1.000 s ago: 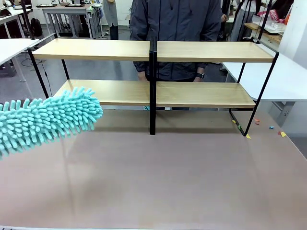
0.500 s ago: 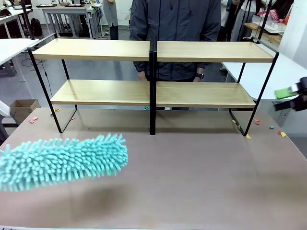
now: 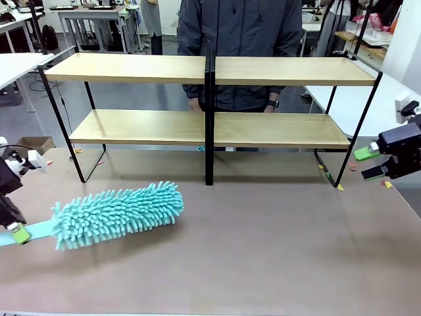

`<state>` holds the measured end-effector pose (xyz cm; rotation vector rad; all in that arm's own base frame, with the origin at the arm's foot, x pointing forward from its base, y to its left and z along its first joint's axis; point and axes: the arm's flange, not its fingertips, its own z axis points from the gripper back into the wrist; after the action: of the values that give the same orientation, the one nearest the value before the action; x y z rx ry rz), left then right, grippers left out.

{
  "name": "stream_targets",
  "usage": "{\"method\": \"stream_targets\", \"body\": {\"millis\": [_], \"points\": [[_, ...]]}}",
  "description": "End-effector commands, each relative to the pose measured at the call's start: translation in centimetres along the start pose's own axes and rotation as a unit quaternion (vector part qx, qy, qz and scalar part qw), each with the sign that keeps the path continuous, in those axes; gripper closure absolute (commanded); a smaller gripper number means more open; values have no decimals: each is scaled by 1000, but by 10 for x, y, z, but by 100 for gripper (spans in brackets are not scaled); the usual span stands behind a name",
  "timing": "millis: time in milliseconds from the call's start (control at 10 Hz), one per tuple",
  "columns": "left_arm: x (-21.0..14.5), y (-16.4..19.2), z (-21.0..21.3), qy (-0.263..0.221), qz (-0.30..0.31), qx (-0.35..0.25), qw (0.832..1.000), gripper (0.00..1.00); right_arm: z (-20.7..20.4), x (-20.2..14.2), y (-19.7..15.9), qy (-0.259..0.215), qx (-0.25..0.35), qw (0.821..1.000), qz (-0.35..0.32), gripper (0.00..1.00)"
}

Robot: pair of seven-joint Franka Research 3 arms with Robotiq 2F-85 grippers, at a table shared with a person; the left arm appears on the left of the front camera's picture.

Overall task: Clean the shelves.
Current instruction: Place the Duster on the table.

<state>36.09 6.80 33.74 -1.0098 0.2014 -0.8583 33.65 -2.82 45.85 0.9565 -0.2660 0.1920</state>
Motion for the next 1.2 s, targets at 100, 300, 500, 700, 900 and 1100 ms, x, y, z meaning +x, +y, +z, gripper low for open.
{"method": "stream_targets", "body": {"millis": [100, 300, 500, 700, 900, 1100], "points": [[18, 0, 5, -8, 0, 15, 1000, 87, 5, 1, 7, -13, 18, 1000, 15, 0], [23, 5, 10, -9, 14, 41, 999, 29, 5, 1, 7, -13, 18, 1000, 15, 0], [19, 1, 29, -61, 20, 104, 992, 0, 5, 1, 7, -13, 18, 1000, 15, 0], [7, -20, 58, -248, 22, 238, 939, 0, 5, 1, 7, -13, 18, 1000, 15, 0], [-15, -49, 75, -440, 55, 246, 862, 0, 5, 1, 7, -13, 18, 1000, 15, 0], [-32, -88, 60, -463, 53, 51, 883, 0, 5, 1, 7, -13, 18, 1000, 15, 0]]}}
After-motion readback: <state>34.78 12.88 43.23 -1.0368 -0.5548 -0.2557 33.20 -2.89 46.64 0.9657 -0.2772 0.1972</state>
